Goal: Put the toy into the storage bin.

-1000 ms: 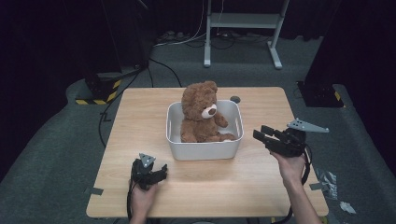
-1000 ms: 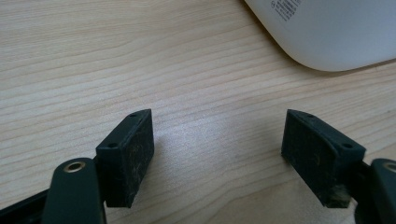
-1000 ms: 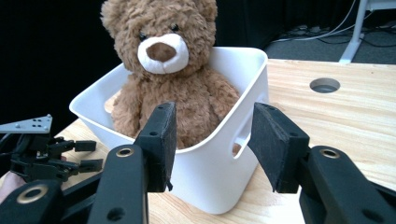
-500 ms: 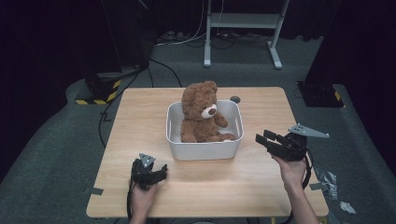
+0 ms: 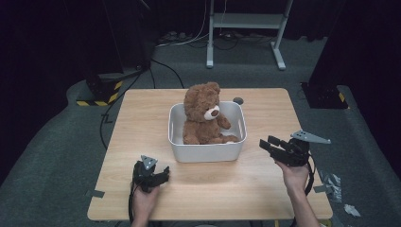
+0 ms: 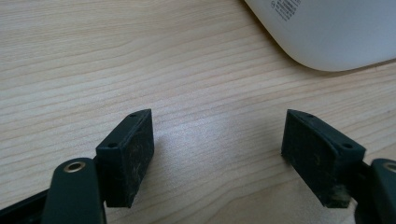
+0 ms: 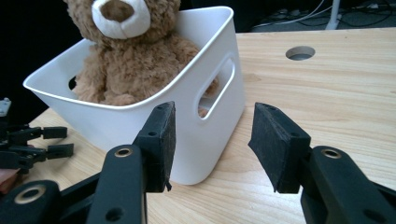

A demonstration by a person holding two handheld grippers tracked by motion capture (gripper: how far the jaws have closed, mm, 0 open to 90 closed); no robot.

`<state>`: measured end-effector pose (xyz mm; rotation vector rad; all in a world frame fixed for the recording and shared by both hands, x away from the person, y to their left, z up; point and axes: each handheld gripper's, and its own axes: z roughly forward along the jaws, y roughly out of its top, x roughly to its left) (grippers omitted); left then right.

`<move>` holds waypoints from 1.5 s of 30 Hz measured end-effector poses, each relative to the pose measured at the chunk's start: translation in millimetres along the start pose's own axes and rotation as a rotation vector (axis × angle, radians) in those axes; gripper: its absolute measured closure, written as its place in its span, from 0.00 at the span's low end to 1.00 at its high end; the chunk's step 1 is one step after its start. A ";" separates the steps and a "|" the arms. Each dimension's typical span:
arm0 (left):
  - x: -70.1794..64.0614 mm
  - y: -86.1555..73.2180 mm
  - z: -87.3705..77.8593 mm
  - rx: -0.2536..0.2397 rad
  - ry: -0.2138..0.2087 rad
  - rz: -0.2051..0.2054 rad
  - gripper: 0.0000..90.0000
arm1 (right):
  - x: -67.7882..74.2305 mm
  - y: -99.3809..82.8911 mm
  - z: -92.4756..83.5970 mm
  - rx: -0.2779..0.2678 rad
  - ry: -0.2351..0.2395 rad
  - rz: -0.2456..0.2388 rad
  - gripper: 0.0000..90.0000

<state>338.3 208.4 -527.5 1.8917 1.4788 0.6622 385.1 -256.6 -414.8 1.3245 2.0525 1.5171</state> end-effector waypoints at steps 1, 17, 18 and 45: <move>0.0 0.0 0.0 0.000 0.000 0.000 0.28 | -0.7 -1.9 0.7 0.006 -0.006 -0.001 0.55; 0.0 0.1 -0.2 0.003 0.002 0.001 0.28 | -7.8 -16.3 7.6 0.033 -0.026 0.017 0.55; -0.1 0.1 -0.1 0.002 0.001 0.000 0.28 | -7.8 -16.9 7.8 0.038 -0.025 0.018 0.55; -0.1 0.1 -0.2 0.003 0.002 0.001 0.28 | -28.2 -42.0 30.8 0.114 -0.116 0.039 0.55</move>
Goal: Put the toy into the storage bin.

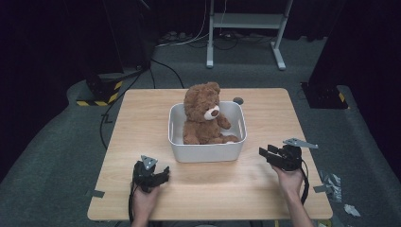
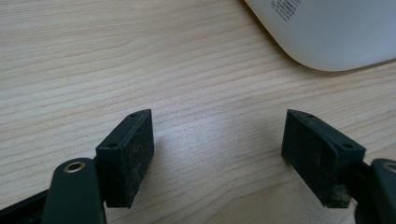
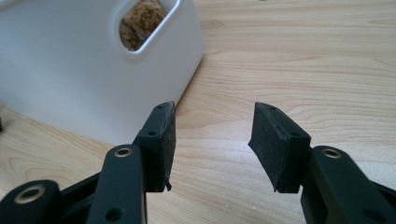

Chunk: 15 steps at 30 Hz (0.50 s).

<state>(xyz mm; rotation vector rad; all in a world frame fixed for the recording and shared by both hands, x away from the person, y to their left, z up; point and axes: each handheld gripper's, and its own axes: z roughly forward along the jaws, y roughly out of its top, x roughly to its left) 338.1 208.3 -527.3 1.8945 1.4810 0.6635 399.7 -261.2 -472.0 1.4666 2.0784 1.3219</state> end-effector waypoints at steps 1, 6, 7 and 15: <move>0.0 0.0 0.0 0.000 0.000 0.000 0.28 | -0.8 0.0 0.9 0.003 -0.003 -0.005 0.55; 0.0 0.0 0.0 0.000 0.000 0.000 0.28 | -1.9 -0.5 6.2 0.019 -0.023 -0.012 0.55; 0.0 0.0 0.0 0.000 0.000 0.000 0.28 | -1.9 -0.5 6.2 0.019 -0.023 -0.012 0.55; 0.0 0.0 0.0 0.000 0.000 0.000 0.28 | -4.9 -2.1 16.2 0.034 -0.061 -0.024 0.55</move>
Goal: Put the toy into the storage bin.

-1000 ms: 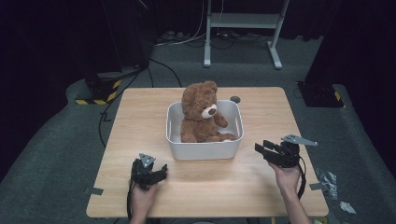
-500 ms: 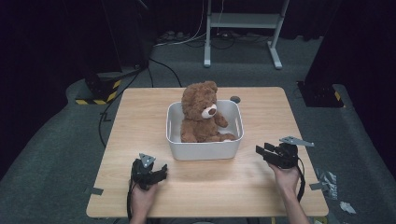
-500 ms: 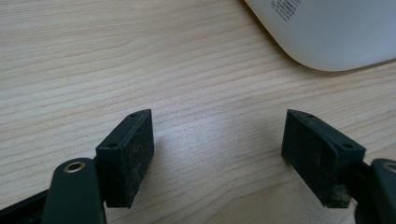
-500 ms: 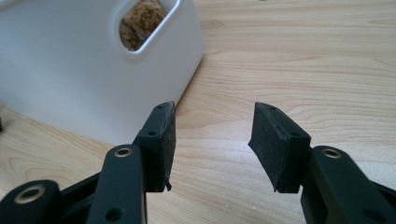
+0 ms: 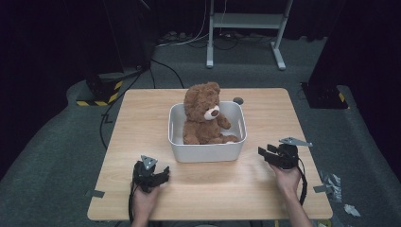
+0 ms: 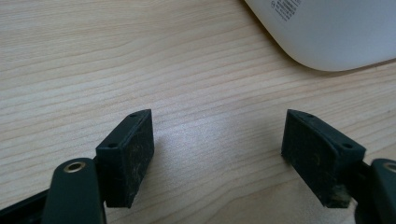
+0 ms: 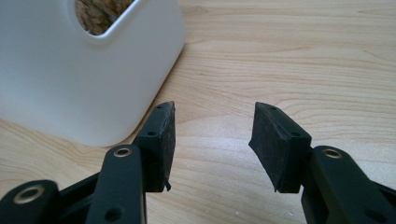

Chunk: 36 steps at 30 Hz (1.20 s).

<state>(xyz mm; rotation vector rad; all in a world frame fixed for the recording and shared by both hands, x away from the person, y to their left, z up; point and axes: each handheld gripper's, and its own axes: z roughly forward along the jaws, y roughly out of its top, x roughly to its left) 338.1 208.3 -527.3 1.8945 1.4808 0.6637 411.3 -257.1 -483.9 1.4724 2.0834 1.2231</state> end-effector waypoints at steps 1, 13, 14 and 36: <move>0.0 0.0 0.0 0.000 0.000 0.000 0.28 | -0.3 -0.1 0.9 0.003 -0.003 0.001 0.55; 0.0 0.0 0.0 0.001 0.000 0.000 0.28 | -1.2 -1.5 8.6 0.025 -0.042 -0.011 0.54; 0.0 0.0 0.0 0.001 0.000 0.000 0.28 | -1.3 -1.5 9.2 0.026 -0.047 -0.017 0.54; 0.0 0.0 0.1 -0.001 -0.001 0.000 0.28 | 2.4 -6.3 24.6 0.063 -0.121 -0.053 0.50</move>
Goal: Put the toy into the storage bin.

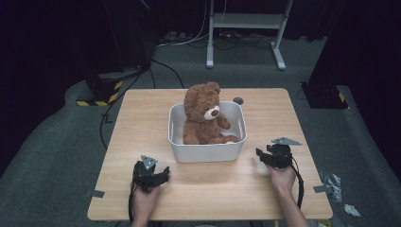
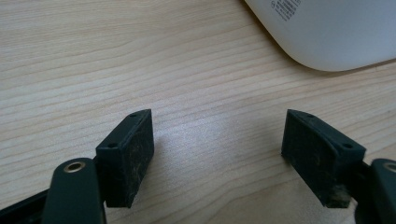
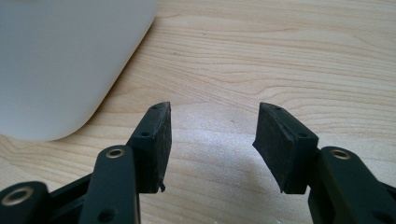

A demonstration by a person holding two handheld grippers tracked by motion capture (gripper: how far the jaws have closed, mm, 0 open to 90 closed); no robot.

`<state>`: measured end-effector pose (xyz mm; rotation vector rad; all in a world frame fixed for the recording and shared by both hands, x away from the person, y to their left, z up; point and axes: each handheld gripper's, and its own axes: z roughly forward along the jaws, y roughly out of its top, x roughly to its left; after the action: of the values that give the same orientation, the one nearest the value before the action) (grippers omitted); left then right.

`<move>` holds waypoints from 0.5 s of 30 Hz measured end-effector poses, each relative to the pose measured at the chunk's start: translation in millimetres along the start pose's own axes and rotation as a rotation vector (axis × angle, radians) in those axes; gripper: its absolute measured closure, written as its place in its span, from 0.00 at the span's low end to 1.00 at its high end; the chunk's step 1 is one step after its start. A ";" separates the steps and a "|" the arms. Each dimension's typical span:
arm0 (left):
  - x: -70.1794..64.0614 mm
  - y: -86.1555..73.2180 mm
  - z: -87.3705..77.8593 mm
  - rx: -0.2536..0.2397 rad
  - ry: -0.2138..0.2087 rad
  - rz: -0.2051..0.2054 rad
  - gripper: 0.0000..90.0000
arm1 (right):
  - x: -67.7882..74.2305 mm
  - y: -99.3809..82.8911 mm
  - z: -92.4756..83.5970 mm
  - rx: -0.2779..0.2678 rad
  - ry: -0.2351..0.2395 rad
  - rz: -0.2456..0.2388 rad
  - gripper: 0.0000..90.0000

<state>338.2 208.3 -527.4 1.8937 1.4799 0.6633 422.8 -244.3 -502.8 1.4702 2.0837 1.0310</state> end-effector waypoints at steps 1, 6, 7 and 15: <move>0.0 0.1 -0.1 0.001 0.001 0.000 0.28 | 0.3 -0.2 0.8 0.000 -0.004 -0.004 0.50; 0.0 -0.1 0.1 -0.001 -0.001 -0.001 0.28 | 1.2 -1.0 2.7 0.012 -0.009 -0.010 0.50; 0.0 0.0 0.0 0.000 0.000 0.000 0.28 | 1.2 -1.0 2.7 0.012 -0.009 -0.010 0.50; 0.0 0.0 -0.1 0.001 0.000 0.000 0.28 | 2.4 -2.3 6.8 0.017 -0.018 -0.015 0.49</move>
<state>338.2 208.3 -527.3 1.8940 1.4808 0.6632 425.0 -240.2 -508.7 1.4640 2.0928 0.9929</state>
